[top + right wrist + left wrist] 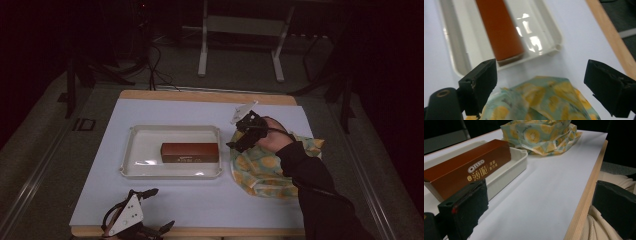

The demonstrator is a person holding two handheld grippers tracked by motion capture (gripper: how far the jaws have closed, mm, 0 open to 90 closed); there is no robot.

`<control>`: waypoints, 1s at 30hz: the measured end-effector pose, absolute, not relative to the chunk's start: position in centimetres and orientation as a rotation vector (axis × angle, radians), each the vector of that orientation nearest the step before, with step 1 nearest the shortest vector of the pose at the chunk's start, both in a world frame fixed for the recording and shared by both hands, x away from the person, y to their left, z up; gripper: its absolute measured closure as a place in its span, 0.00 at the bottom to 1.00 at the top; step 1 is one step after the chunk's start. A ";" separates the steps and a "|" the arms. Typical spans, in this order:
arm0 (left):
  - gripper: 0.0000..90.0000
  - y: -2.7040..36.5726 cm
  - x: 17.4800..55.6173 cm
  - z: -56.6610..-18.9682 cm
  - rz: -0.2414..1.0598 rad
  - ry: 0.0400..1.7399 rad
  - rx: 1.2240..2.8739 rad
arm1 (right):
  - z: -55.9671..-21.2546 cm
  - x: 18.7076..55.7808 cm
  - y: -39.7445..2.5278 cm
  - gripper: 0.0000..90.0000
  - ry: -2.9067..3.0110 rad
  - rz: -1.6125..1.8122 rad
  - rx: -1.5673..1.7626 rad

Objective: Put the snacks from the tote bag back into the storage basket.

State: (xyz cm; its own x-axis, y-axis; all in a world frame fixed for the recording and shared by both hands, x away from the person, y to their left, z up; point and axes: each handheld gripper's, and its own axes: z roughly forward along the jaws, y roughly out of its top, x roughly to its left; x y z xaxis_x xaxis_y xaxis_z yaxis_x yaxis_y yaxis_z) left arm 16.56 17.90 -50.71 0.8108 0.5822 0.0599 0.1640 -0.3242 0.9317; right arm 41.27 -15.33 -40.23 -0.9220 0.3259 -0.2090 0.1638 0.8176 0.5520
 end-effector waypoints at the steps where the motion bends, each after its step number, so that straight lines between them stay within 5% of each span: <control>1: 0.01 17.9 16.6 -50.7 0.470 0.564 1.884 | -40.2 41.3 -15.7 0.13 2.695 0.787 0.387; 30: 0.01 17.9 16.6 -50.7 0.469 0.564 1.889 | -40.5 38.6 -24.7 0.13 2.324 0.917 0.824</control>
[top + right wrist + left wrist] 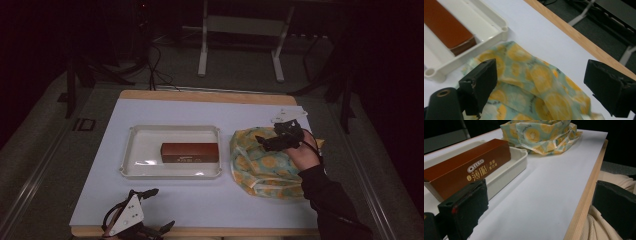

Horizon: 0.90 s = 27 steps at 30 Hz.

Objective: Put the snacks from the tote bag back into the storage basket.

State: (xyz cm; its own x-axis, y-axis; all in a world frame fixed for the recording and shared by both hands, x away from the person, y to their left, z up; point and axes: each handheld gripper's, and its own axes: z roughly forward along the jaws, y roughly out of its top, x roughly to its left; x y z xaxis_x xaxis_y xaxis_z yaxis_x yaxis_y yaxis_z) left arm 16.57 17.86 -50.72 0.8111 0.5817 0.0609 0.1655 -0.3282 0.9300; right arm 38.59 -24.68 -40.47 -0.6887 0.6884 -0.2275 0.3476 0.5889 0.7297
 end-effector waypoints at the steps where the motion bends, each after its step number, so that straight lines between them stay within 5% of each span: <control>1: 0.01 17.9 16.6 -50.7 0.469 0.565 1.889 | -40.5 38.5 -25.0 0.13 2.315 0.918 0.838; 27: 0.01 17.8 16.6 -50.8 0.467 0.567 1.889 | -43.7 33.1 -30.6 0.13 2.096 0.976 1.073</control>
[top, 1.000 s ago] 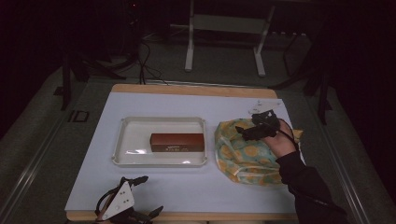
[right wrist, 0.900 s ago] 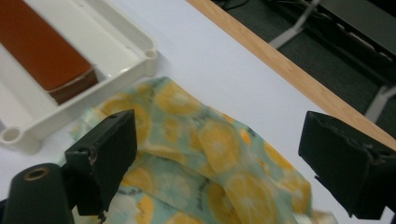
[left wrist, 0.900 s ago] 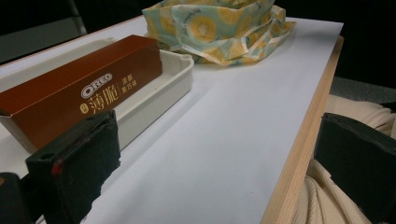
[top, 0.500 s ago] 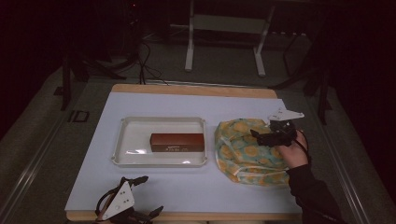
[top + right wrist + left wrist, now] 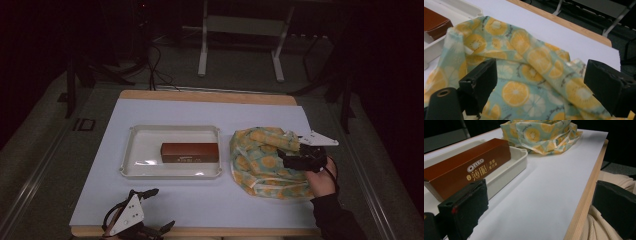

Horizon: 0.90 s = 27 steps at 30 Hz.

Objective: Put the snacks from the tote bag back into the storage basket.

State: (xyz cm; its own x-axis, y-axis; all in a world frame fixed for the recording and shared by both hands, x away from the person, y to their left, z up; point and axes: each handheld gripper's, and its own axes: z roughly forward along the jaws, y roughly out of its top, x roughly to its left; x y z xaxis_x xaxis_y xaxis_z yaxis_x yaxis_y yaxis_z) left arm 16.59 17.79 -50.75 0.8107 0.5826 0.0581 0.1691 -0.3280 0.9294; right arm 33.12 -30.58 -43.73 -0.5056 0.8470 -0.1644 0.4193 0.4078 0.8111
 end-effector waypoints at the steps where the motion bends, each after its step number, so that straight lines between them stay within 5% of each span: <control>1: 0.01 17.8 16.6 -50.8 0.466 0.567 1.890 | -43.9 32.8 -30.7 0.13 2.094 0.982 1.075; 27: 0.01 17.8 16.5 -50.7 0.468 0.557 1.898 | -47.6 27.3 -32.3 0.13 1.948 1.062 1.128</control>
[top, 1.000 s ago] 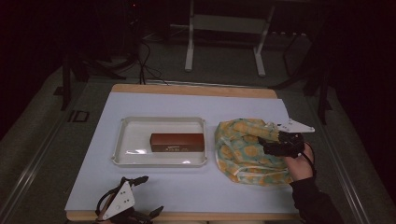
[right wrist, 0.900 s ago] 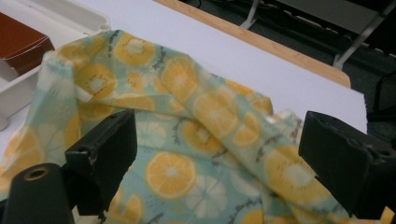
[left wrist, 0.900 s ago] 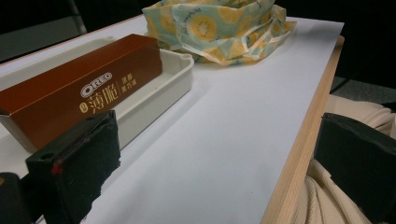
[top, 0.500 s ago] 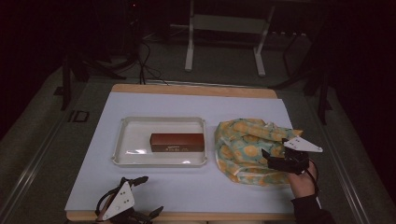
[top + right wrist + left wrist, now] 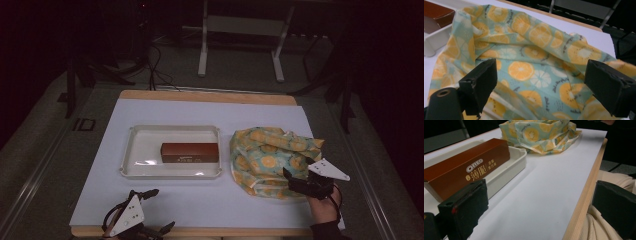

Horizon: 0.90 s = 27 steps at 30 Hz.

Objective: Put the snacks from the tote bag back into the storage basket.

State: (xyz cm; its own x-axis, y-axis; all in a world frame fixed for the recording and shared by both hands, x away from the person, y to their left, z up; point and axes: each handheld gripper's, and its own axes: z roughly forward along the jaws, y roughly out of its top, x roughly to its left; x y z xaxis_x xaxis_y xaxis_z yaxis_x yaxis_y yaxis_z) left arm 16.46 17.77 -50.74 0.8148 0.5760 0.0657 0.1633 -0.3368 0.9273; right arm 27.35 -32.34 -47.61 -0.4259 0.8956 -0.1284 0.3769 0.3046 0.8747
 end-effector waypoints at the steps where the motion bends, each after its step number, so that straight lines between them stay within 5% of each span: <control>1: 0.01 17.8 16.5 -50.7 0.468 0.556 1.898 | -47.7 27.2 -32.4 0.13 1.947 1.062 1.132; 27: 0.01 17.8 16.4 -50.7 0.470 0.552 1.897 | -49.6 23.9 -33.4 0.13 1.851 1.167 1.081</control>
State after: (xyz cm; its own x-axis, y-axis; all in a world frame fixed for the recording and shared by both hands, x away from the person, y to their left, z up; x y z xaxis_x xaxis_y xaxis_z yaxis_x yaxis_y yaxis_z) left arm 16.39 17.77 -50.69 0.8158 0.5742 0.0684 0.1595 -0.3372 0.9278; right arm 23.90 -33.38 -49.56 -0.4184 0.9009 -0.1154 0.2842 0.2505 0.9254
